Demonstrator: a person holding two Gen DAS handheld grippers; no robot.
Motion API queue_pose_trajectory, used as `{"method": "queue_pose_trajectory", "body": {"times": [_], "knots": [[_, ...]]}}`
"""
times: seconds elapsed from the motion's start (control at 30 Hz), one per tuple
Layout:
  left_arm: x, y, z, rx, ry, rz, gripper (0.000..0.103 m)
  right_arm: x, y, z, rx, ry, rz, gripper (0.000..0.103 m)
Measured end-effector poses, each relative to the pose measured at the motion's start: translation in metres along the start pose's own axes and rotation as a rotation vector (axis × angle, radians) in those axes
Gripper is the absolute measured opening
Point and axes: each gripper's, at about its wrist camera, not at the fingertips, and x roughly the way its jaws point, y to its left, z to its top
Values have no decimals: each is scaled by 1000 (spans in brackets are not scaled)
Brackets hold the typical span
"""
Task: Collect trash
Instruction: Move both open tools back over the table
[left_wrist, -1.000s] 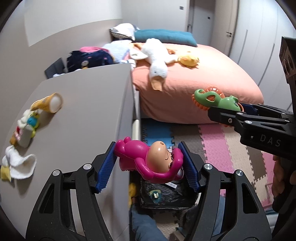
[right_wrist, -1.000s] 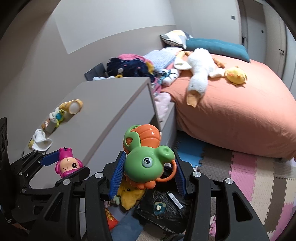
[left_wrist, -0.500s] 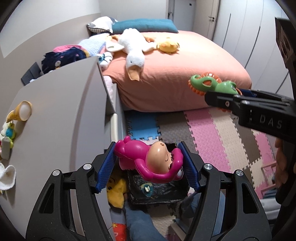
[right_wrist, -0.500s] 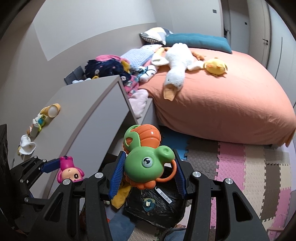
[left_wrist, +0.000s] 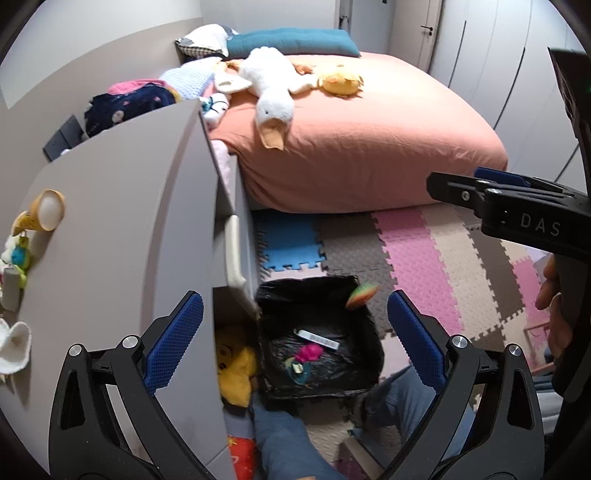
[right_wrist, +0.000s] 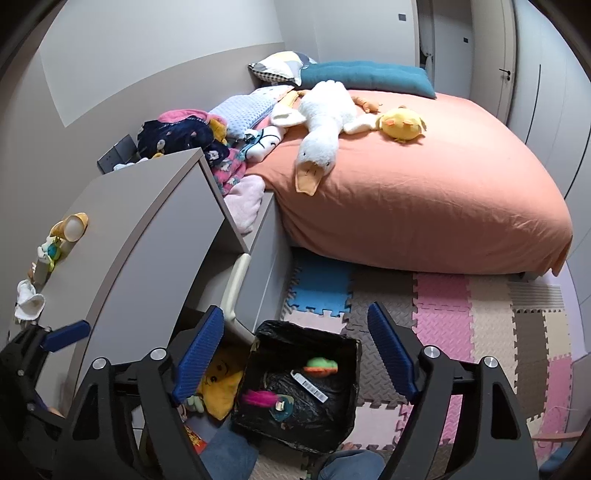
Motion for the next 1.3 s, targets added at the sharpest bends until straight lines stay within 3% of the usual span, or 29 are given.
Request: {"method": "queue_pose_trajectory", "body": {"times": [0.57, 1.3], "knots": [[-17, 54, -14, -115, 4, 13, 96, 7, 48, 5, -73, -4, 66, 85], [-77, 176, -66, -398, -74, 198, 96, 16, 157, 9, -219, 8, 203, 85]]}}
